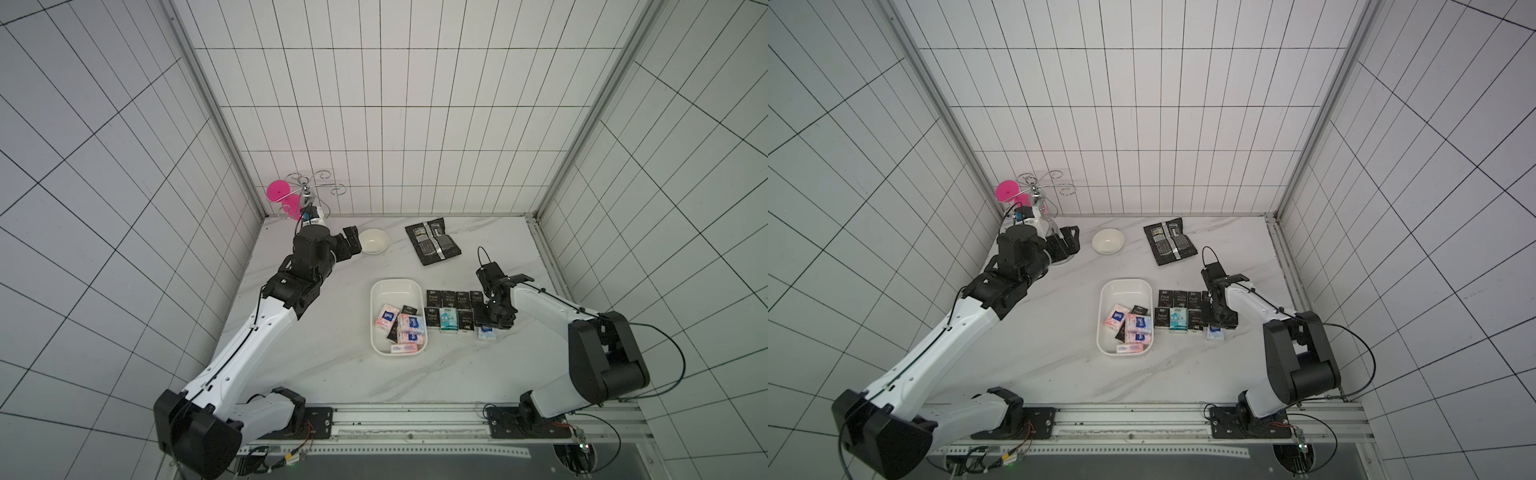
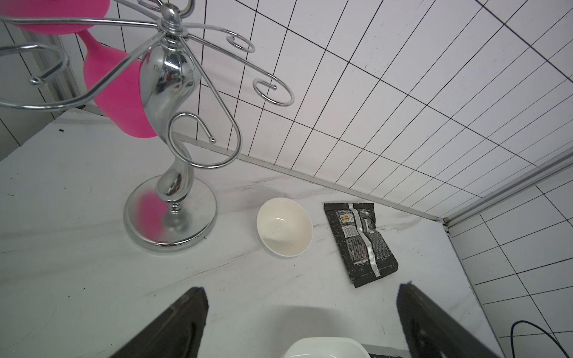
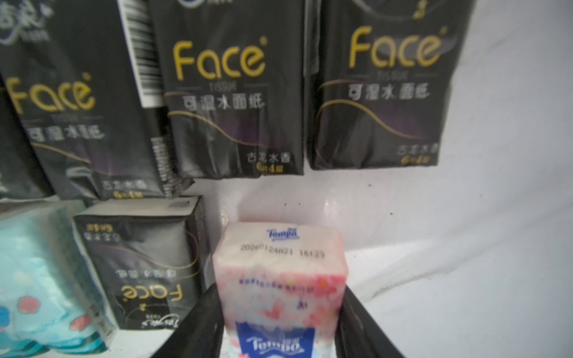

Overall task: Take the pocket tissues out of the storage box
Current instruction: Move the pocket tissues to the center of the board.

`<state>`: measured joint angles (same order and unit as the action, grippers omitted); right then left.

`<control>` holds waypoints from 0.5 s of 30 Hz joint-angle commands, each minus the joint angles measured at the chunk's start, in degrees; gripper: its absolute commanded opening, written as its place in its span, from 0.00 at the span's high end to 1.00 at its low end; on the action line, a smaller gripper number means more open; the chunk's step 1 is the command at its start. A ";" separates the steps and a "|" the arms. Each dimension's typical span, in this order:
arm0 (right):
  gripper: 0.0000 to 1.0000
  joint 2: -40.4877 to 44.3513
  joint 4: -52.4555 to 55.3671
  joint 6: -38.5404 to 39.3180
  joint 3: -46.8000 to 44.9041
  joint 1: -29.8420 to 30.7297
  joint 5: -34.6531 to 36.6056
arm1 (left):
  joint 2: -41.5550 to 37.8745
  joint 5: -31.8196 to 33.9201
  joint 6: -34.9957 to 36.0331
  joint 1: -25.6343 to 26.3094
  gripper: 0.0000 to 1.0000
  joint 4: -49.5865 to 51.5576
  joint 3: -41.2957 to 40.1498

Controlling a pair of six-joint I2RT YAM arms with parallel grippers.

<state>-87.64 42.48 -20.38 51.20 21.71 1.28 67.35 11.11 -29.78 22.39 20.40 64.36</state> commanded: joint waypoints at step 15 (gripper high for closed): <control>0.47 10.50 2.27 -3.11 -1.45 -0.82 2.12 | -0.10 0.62 -0.22 0.02 0.01 -0.80 -0.11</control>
<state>-77.41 43.75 -21.87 51.20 21.69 1.93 67.37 11.53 -29.93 22.39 20.40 64.36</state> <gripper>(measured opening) 0.535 0.986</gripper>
